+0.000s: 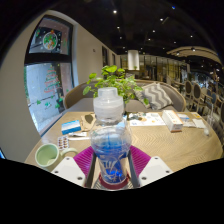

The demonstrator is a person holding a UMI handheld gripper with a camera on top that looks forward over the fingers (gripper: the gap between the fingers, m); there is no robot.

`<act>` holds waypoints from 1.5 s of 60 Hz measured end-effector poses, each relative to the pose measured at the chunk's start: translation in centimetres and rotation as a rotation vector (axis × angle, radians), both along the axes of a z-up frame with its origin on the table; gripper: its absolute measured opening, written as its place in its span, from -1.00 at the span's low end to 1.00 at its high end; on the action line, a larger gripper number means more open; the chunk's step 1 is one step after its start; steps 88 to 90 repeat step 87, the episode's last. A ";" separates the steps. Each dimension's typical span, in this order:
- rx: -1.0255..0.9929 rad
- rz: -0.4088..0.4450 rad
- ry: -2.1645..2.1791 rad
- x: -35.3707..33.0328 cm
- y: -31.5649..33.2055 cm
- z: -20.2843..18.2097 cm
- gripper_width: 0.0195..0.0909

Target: Pour water

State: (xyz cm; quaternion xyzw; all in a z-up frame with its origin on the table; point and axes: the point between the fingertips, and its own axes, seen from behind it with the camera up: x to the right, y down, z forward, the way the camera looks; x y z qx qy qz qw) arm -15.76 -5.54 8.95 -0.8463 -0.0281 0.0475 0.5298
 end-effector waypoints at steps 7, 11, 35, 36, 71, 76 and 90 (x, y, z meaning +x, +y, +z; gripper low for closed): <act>-0.051 -0.007 0.022 -0.3 -0.8 0.5 0.74; -0.057 -0.025 0.005 0.0 -1.4 1.7 0.82; -0.151 -0.101 -0.032 0.6 -11.0 12.3 0.85; -0.150 -0.104 -0.031 0.5 -11.5 12.9 0.85; -0.153 -0.159 -0.066 -1.8 -21.1 20.5 0.86; -0.152 -0.161 -0.087 -1.6 -21.4 20.5 0.85; -0.159 -0.157 -0.120 -1.6 -21.8 20.0 0.85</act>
